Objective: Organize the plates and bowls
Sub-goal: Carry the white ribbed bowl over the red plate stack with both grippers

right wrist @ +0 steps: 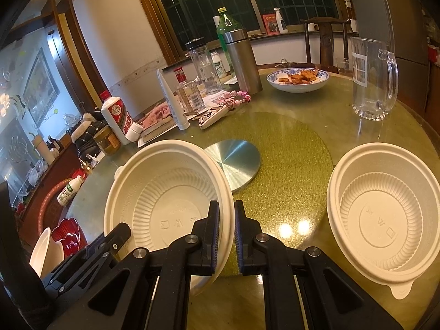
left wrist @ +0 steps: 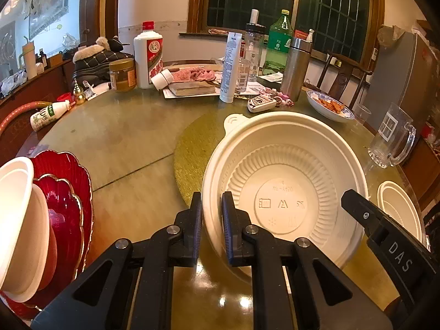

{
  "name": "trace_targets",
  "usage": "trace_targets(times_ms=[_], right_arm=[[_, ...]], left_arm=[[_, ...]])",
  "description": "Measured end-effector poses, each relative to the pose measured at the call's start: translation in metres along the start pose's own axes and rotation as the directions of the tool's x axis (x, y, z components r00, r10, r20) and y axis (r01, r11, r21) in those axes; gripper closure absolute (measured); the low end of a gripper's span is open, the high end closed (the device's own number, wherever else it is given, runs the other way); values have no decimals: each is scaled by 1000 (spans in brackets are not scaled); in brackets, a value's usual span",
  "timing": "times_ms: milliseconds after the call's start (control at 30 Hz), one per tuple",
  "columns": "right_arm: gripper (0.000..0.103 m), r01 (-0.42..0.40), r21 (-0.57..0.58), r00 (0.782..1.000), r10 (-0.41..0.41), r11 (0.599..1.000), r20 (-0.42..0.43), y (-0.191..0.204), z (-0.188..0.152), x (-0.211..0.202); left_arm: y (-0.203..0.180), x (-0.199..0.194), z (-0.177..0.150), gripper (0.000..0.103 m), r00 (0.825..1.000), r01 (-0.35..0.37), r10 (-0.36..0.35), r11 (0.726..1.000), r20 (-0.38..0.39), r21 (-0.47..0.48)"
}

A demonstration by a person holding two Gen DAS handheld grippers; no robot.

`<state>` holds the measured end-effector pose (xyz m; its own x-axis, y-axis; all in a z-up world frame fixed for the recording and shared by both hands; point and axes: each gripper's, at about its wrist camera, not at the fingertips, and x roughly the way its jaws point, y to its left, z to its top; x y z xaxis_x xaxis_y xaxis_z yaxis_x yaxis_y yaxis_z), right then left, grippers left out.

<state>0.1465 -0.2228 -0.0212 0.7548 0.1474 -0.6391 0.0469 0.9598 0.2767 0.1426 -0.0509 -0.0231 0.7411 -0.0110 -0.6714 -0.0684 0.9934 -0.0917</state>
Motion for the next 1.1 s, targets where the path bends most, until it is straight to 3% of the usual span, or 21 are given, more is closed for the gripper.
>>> trace_targets(times_ms=[333,800,1100], right_arm=[[93,-96,10,995,96,995,35,12,8,-22],[93,-213,-148,969,229,966,93,111,6,-85],[93,-322,-235,941,337,917,22,183,-13,-96]], left_arm=[[10,-46,13,91,993,-86,84,996,77,14],[95,-124,23,91,974,-119,134,989,181,-91],[166,-152,11,92,964,-147,186,968,190,-205]])
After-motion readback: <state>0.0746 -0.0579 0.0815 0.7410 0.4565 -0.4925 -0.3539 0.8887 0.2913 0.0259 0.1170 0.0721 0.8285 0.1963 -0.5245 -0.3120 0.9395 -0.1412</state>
